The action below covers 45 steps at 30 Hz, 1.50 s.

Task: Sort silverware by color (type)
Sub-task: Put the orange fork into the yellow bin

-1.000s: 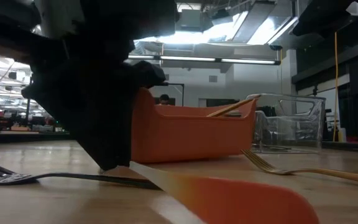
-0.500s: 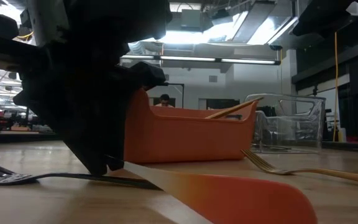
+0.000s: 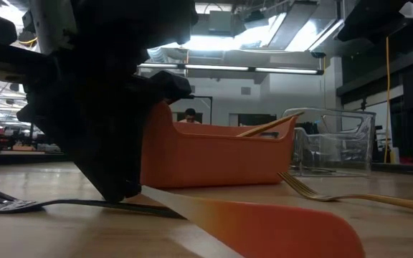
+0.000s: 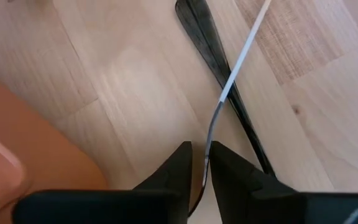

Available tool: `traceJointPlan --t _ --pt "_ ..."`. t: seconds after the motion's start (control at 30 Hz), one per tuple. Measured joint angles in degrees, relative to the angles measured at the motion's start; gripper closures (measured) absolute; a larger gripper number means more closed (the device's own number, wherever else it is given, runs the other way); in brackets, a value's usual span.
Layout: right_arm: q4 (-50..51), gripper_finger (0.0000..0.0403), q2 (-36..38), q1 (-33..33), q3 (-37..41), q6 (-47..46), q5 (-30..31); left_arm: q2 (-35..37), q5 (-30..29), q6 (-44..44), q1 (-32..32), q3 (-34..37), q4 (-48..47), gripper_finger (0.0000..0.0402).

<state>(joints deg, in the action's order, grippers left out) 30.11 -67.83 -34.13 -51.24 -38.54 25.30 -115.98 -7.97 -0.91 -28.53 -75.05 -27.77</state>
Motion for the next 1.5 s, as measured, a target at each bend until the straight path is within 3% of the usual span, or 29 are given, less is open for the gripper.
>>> traceJointPlan --t 0.23,0.73,1.17,1.5 --pt "0.0 0.0299 0.0 0.0 0.0 0.0 0.0 0.0 -0.22 0.04 0.02 0.0 0.07 0.0394" --pt "0.02 0.0299 0.0 0.01 0.0 0.0 0.0 0.46 0.18 -0.52 0.02 -0.84 -0.22 0.0397" --pt "0.02 0.0299 0.0 0.01 0.0 0.0 0.0 0.66 0.01 -0.48 0.67 -12.48 -0.99 0.0398" --pt "0.02 0.0299 0.0 0.0 0.0 -0.04 0.0 0.73 -0.48 -0.44 3.97 -23.06 -11.21 0.0398"
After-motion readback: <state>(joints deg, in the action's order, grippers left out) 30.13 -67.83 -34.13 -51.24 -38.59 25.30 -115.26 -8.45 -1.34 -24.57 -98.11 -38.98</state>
